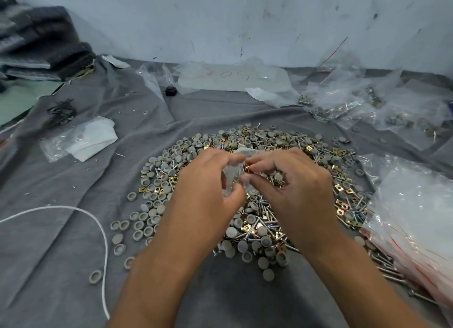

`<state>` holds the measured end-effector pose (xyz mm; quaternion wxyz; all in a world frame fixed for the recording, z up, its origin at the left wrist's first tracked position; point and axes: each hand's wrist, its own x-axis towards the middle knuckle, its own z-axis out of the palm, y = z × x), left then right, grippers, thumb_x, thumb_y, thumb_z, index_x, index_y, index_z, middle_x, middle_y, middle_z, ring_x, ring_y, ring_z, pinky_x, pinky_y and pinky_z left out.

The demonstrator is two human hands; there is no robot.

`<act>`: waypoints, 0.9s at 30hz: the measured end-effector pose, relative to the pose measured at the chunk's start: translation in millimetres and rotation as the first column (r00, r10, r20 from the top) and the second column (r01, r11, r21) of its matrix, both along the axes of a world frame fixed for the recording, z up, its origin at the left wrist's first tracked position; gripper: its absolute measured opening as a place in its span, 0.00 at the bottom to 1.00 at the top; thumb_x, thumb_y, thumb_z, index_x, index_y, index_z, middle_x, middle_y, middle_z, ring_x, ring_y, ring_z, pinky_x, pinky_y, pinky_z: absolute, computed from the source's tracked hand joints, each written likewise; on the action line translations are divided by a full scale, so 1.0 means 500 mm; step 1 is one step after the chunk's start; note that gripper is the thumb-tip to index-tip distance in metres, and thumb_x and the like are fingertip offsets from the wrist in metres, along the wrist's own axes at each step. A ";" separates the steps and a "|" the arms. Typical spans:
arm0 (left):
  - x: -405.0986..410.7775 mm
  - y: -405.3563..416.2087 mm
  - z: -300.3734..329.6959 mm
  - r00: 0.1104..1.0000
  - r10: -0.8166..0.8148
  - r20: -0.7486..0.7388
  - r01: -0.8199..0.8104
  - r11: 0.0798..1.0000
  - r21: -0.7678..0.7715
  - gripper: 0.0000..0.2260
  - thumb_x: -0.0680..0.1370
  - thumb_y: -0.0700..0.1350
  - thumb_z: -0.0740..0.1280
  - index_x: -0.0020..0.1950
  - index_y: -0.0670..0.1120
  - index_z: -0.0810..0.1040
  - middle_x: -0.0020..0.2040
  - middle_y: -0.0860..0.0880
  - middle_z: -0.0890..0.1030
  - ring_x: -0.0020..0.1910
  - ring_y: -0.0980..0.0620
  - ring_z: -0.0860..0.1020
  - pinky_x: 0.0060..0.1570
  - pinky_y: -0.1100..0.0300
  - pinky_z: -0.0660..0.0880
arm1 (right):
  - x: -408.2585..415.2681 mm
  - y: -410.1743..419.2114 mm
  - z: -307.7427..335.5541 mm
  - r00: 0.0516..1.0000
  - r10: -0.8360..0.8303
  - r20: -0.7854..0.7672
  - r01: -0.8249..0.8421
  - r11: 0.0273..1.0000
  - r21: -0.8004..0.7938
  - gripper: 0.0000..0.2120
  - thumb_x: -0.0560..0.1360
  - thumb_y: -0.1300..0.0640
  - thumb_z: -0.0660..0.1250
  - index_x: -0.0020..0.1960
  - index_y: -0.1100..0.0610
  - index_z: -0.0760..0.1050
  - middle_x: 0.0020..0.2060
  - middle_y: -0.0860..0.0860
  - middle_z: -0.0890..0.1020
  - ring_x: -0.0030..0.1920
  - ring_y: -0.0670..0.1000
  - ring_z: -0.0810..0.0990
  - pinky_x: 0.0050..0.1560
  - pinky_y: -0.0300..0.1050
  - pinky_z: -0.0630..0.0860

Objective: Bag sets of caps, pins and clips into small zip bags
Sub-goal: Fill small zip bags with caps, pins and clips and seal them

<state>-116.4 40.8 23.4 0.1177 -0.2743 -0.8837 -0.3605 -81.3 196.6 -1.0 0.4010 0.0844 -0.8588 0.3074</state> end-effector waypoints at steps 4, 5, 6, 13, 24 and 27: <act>-0.003 0.001 -0.002 1.000 0.000 0.004 0.000 1.000 -0.017 0.16 0.76 0.49 0.70 0.64 0.54 0.79 0.47 0.65 0.73 0.48 0.65 0.73 0.48 0.79 0.65 | 0.001 0.000 -0.001 1.000 -0.001 0.019 0.002 0.999 -0.035 0.08 0.74 0.53 0.76 0.46 0.57 0.83 0.46 0.45 0.85 0.50 0.46 0.82 0.50 0.42 0.79; -0.003 0.001 -0.003 1.000 0.002 0.003 -0.002 1.000 -0.020 0.16 0.76 0.49 0.70 0.64 0.54 0.79 0.47 0.65 0.73 0.48 0.65 0.73 0.48 0.79 0.65 | 0.001 0.001 -0.001 1.000 0.002 0.026 -0.001 0.999 -0.041 0.07 0.74 0.53 0.76 0.47 0.57 0.83 0.46 0.45 0.85 0.50 0.46 0.83 0.50 0.43 0.79; -0.003 0.001 -0.004 1.000 0.004 0.001 -0.004 1.000 -0.022 0.16 0.76 0.49 0.71 0.64 0.55 0.79 0.46 0.65 0.73 0.49 0.66 0.73 0.49 0.80 0.65 | 0.002 0.001 -0.001 0.999 0.005 0.036 -0.004 0.999 -0.048 0.07 0.75 0.54 0.76 0.48 0.57 0.83 0.47 0.45 0.85 0.50 0.46 0.83 0.50 0.43 0.80; -0.002 0.003 -0.004 1.000 0.006 -0.011 -0.006 1.000 -0.011 0.17 0.73 0.56 0.68 0.61 0.56 0.80 0.46 0.65 0.74 0.47 0.64 0.74 0.47 0.78 0.67 | 0.006 -0.008 0.010 0.989 0.093 0.114 -0.070 0.979 -0.190 0.06 0.75 0.54 0.74 0.48 0.56 0.83 0.47 0.43 0.85 0.49 0.38 0.82 0.49 0.30 0.75; -0.001 0.003 0.000 0.999 0.044 -0.013 -0.044 0.999 0.015 0.12 0.77 0.49 0.71 0.60 0.54 0.81 0.46 0.64 0.76 0.46 0.65 0.75 0.45 0.79 0.66 | 0.007 -0.006 0.008 0.993 0.028 0.118 -0.015 0.994 -0.111 0.04 0.76 0.56 0.74 0.50 0.54 0.85 0.47 0.44 0.84 0.47 0.37 0.80 0.49 0.27 0.72; -0.002 0.001 0.000 0.998 0.063 -0.003 -0.063 0.996 0.061 0.12 0.78 0.46 0.71 0.61 0.53 0.81 0.50 0.61 0.78 0.47 0.65 0.75 0.45 0.79 0.66 | 0.010 -0.005 0.009 0.990 0.018 0.140 -0.004 0.995 -0.095 0.02 0.76 0.54 0.74 0.48 0.52 0.83 0.44 0.41 0.81 0.43 0.38 0.78 0.44 0.27 0.71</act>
